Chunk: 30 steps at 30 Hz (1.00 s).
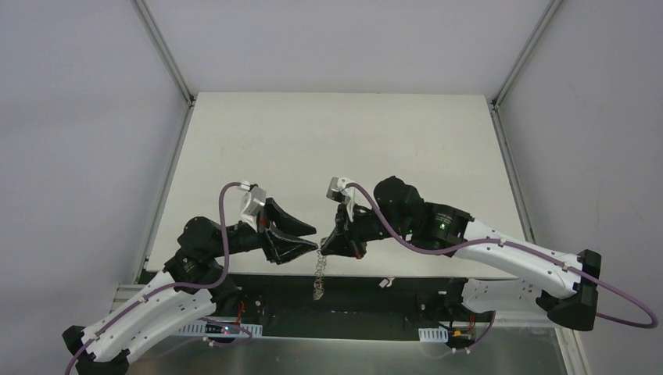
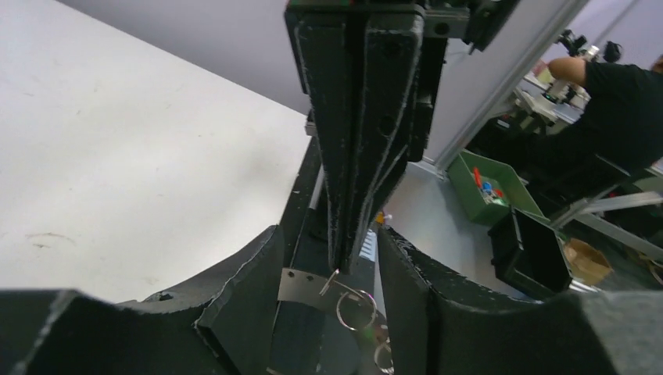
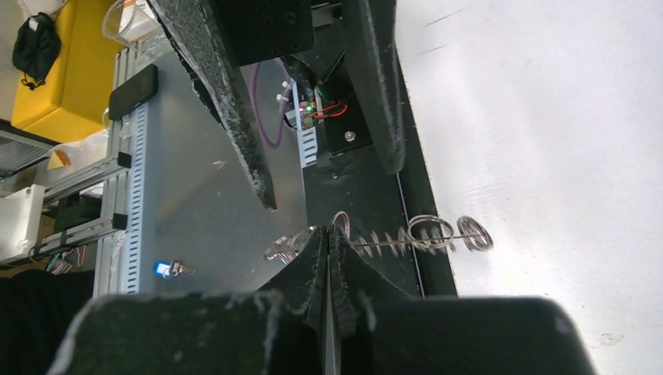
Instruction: Put the keys on the keyring
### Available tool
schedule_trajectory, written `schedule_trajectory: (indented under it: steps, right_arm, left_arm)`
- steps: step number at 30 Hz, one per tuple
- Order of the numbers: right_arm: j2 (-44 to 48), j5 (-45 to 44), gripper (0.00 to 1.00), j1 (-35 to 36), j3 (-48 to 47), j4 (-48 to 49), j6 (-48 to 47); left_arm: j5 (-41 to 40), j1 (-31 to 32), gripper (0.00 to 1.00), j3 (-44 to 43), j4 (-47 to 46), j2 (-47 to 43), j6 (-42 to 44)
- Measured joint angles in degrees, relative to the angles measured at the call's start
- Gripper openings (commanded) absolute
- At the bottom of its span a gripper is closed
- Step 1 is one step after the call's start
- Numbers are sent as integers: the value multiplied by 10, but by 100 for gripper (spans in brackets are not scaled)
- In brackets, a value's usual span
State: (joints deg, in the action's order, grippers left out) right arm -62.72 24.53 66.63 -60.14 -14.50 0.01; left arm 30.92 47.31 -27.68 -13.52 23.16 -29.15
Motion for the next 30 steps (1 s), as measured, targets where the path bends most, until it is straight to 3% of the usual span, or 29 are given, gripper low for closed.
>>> schedule_trajectory:
  steps: [9, 14, 21, 24, 30]
  right_arm:
    - [0, 60, 0, -21, -27, -17, 9]
    - [0, 82, 0, -31, -47, -26, 22]
    - [-5, 93, 0, -35, -74, -41, 31]
    - [-9, 96, 0, -35, -78, -46, 35]
    - [-20, 107, 0, -36, -95, -62, 41]
  left_arm:
    - [67, 0, 31, 4, -64, 17, -5]
    - [107, 0, 28, 5, -98, 49, -13]
    - [146, 0, 14, 5, -126, 73, -22]
    - [155, 0, 0, 5, -128, 73, -24]
    - [159, 0, 0, 6, -136, 72, -25]
